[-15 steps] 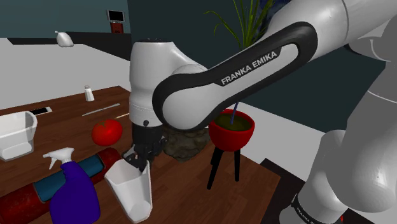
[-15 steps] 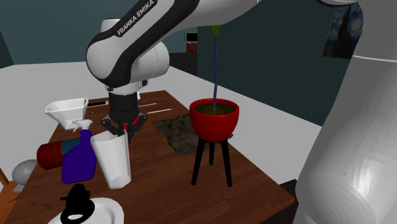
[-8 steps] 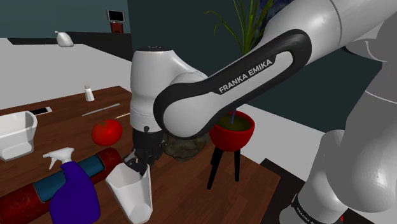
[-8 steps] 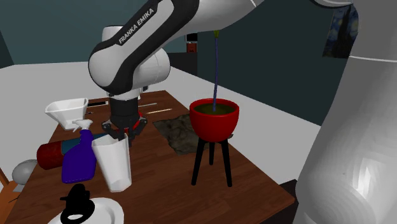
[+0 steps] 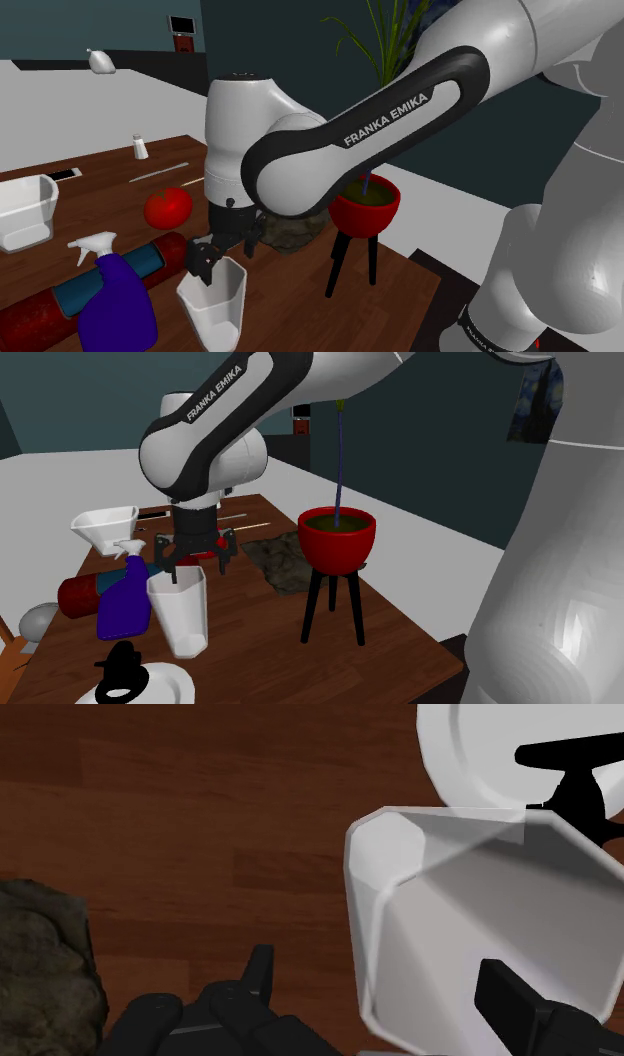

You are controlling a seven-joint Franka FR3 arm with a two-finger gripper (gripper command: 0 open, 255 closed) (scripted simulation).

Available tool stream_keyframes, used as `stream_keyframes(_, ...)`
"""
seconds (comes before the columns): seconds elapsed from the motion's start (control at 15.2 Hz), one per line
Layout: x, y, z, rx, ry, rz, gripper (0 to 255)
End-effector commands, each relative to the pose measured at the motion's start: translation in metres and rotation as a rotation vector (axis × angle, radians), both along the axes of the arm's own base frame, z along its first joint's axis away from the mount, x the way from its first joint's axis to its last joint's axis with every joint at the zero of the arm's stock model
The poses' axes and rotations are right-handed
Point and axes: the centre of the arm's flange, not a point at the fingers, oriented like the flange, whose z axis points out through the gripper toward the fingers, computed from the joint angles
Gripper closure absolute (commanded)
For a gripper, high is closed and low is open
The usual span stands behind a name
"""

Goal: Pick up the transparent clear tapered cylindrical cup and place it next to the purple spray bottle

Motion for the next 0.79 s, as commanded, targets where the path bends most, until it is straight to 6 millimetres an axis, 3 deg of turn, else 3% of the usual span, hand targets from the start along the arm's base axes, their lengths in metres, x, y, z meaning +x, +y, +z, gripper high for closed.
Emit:
stream_keyframes(0.0, -0.001, -0.001, 0.013, 0.0, 0.0, 0.0, 0)
stream_keyframes(0.2, -0.003, -0.005, 0.05, 0.0, 0.0, 0.0, 0)
stream_keyframes(0.73, -0.003, -0.005, 0.05, 0.0, 0.0, 0.0, 0)
